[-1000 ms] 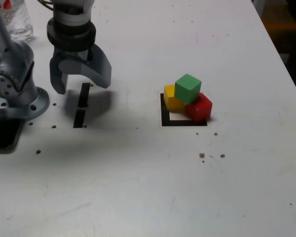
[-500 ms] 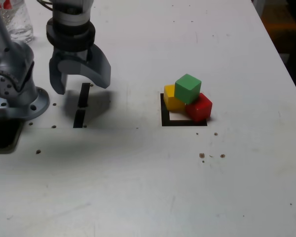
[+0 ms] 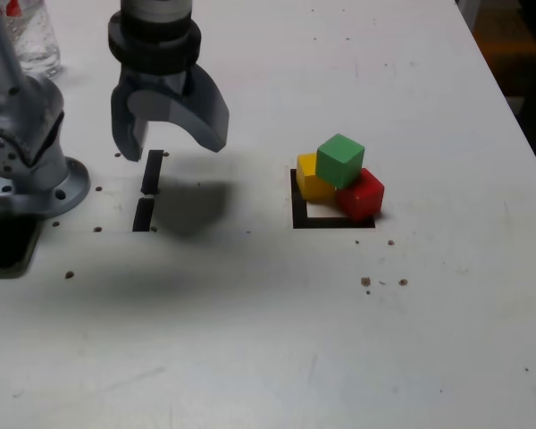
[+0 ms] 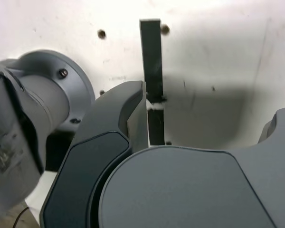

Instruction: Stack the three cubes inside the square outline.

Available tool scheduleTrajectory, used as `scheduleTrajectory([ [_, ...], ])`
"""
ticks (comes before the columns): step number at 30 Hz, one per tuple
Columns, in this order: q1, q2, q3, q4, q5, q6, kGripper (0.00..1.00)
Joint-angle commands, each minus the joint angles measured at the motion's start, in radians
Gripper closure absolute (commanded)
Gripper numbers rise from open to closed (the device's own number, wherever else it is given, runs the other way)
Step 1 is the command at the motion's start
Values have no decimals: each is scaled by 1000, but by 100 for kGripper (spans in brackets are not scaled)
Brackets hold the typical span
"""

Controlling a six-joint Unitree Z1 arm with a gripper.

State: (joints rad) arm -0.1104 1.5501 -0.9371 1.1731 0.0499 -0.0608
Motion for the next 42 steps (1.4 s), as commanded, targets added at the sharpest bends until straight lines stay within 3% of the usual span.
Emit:
scheduleTrajectory([
  [1, -23, 15, -28, 12, -10, -1, 6],
  [10, -153, 75, -117, 15, -61, -1, 6],
  [14, -259, 119, -208, 16, -74, 0, 6],
  [17, -363, 178, -301, 7, -58, 29, 7],
  [24, -442, 239, -358, -104, -26, 123, 7],
  [32, -459, 270, -357, -201, 56, 185, 7],
  [42, -455, 356, -413, -267, 75, 272, 7],
])
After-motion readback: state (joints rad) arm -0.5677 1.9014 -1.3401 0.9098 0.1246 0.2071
